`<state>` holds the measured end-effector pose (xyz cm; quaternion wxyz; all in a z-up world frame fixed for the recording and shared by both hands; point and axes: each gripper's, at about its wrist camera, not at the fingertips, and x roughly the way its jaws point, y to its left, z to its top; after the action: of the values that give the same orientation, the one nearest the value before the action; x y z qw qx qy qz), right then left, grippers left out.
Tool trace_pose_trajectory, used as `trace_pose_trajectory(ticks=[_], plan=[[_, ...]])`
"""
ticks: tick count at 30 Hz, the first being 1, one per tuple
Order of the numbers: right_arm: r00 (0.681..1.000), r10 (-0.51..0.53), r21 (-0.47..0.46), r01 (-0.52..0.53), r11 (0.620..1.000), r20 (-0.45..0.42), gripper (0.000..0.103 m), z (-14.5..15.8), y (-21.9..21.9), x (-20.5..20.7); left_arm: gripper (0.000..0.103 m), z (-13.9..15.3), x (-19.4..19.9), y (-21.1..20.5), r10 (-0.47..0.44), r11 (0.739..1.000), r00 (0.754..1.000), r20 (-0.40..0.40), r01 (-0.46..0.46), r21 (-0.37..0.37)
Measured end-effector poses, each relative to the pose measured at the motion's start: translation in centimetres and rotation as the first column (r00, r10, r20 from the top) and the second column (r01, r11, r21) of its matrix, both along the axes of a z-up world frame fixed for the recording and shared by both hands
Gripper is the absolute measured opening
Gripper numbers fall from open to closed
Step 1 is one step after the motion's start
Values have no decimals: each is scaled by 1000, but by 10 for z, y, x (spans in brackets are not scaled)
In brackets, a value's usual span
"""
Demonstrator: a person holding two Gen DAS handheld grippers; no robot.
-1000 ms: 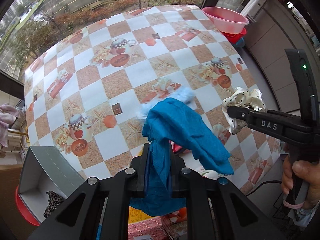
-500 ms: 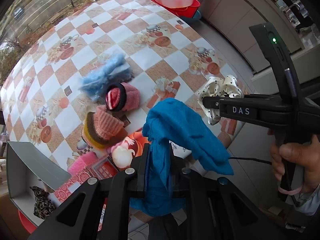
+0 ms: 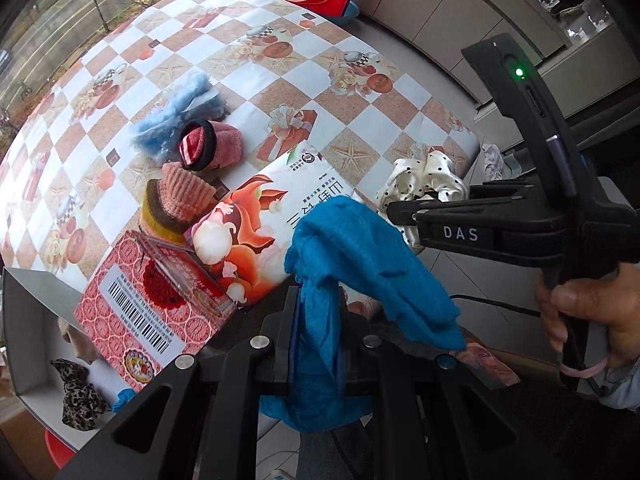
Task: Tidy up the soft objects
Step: 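Carry the blue cloth and polka-dot scrunchie in both grippers over the white box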
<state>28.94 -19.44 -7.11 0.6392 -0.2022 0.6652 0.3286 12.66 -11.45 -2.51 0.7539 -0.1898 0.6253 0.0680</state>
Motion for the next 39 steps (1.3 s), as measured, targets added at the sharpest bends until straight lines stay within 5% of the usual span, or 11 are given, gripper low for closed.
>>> trace_pose_trajectory(ticks=[13,23,32,39], plan=[[982,185,-28,-184,982,40,31,7,10,-75,15,0,-57,-11,-47,998,999,19,48,-37],[941,336,-30,-335,942,28,31,12,26,-114,15,-2,-112,7,34,999,999,12,-34,-27],[861,509,3,-509,861,15,31,21,51,-159,15,0,-163,25,211,977,977,21,-211,-20],[769,640,40,-639,768,-2,31,30,72,-199,15,9,-207,49,377,926,925,44,-378,6]])
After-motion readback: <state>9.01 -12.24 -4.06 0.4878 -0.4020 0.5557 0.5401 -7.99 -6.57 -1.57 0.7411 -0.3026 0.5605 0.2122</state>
